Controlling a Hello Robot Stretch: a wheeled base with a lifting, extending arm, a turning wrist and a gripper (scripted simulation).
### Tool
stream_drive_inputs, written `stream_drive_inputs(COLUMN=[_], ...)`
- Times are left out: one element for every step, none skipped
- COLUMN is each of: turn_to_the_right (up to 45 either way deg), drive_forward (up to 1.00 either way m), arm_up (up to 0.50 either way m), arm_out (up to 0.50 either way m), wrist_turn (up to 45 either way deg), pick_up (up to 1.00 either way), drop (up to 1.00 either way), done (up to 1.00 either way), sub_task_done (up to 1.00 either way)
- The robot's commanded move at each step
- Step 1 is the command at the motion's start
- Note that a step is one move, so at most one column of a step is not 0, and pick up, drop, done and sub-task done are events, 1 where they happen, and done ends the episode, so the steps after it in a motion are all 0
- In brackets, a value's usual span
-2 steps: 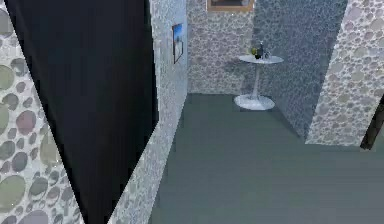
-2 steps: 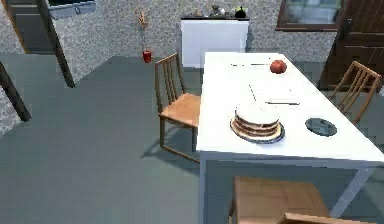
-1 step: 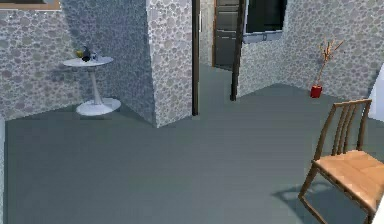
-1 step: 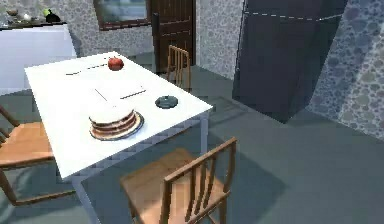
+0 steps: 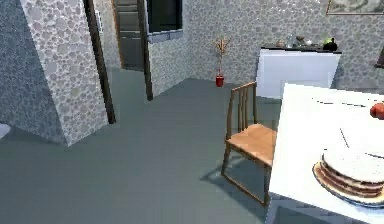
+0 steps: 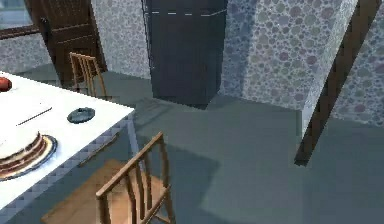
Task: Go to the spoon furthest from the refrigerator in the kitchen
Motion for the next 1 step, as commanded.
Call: stream_drive_inputs(turn_to_the_right=[0.0], drive_forward=[0.70], arm_up=[0.00], arm_out=[0.00], wrist_turn=[0.0], pick_up=[0.00], drop=[0.00], done=[0.00], sub_task_done=[0.00])
